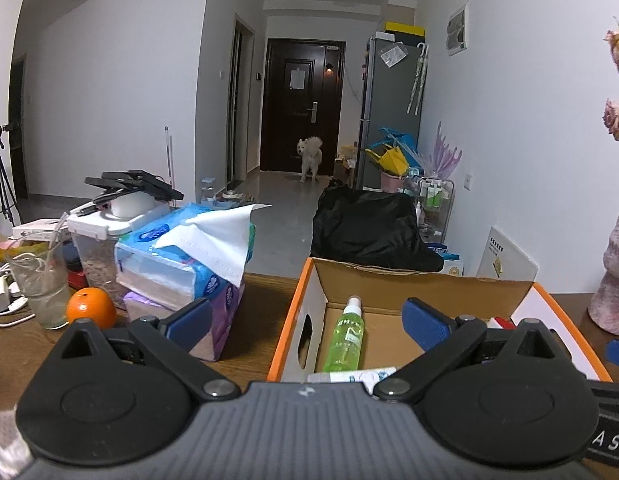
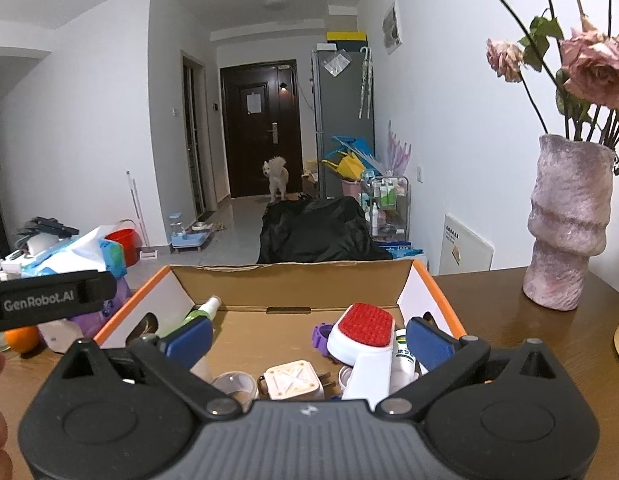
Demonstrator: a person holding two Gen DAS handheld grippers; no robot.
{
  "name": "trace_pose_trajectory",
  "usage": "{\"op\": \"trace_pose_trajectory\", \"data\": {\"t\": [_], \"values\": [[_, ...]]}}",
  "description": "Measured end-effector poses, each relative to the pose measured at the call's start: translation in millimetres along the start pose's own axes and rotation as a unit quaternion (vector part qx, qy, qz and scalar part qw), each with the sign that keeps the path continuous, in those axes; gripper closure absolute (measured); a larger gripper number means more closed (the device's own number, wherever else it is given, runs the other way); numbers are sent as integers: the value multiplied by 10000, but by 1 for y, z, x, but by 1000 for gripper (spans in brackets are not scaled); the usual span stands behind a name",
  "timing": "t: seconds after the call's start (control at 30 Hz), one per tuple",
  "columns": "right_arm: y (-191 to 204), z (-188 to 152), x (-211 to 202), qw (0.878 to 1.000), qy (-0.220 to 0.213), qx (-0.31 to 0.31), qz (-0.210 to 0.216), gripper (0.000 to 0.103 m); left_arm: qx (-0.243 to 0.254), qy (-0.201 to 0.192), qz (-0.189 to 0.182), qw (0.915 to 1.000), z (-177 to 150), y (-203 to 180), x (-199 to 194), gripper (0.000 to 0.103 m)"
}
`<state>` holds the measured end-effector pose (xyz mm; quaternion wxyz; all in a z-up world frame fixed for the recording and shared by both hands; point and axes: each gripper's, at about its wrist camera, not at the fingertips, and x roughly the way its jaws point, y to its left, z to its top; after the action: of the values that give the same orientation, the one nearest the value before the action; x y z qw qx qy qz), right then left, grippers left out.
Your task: Organize rigid objects
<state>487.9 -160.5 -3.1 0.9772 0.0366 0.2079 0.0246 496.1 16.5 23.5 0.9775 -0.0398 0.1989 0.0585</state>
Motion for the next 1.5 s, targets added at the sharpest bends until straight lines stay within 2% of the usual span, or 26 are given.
{"op": "trace_pose_trajectory", "data": {"t": [0.4,0.87,1.17,1.5], "values": [[-7,-16,-62,9995,-171,-191,170,0,201,-85,48,9998,-20,8,-67,0],[-13,-47,-164,9987,-279,-327,277,0,281,-47,44,9996,-53,15,-168,0],[-18,-74,-238,9985,-314,-338,291,0,351,30,42,9994,-88,19,-238,0],[-23,-108,-293,9985,-202,-407,312,0,449,136,35,9989,-127,20,-297,0]]}}
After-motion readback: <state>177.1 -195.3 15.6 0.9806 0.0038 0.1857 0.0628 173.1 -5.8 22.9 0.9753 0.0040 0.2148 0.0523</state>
